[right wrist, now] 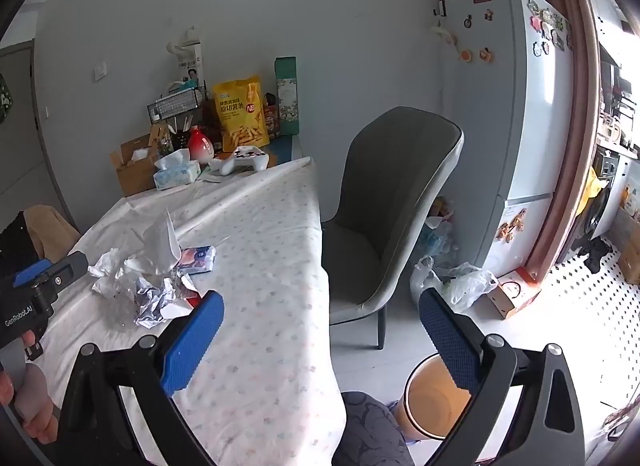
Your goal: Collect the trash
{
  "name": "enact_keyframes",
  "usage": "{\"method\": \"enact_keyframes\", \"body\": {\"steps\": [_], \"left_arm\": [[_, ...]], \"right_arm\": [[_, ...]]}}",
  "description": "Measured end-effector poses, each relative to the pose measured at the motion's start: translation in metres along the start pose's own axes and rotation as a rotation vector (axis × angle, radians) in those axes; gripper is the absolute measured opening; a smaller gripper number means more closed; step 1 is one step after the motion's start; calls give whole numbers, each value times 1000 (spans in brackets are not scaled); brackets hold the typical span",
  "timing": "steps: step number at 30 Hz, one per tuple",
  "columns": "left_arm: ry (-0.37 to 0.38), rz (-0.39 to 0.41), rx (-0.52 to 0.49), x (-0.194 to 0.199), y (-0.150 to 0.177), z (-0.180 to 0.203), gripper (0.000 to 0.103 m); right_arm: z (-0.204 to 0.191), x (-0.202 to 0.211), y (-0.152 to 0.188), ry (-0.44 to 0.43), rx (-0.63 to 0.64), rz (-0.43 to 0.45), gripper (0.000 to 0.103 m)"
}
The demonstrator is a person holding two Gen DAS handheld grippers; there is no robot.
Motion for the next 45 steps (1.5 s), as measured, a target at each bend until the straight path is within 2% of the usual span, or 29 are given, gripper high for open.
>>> {"method": "enact_keyframes", "body": {"steps": [8,9,45], "left_arm": [[11,-2,9,0,0,0,97],[11,-1,10,0,0,0,97],[16,3,12,1,0,0,97]], "right_arm": [[3,-1,0,-6,2,-22,96],[2,2,6,-2,-5,5,96],[5,4,-2,1,-11,6,96]]}}
Point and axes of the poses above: each gripper's, at about its wrist camera, not at the fingertips, and x roughly against the way its jaws point, z to its right, y to its underside, the point moved 6 cm from there along -x, roughly the way its jaws point, and after that the axes turned 12 degrees about -z, right-handed, at the moved point
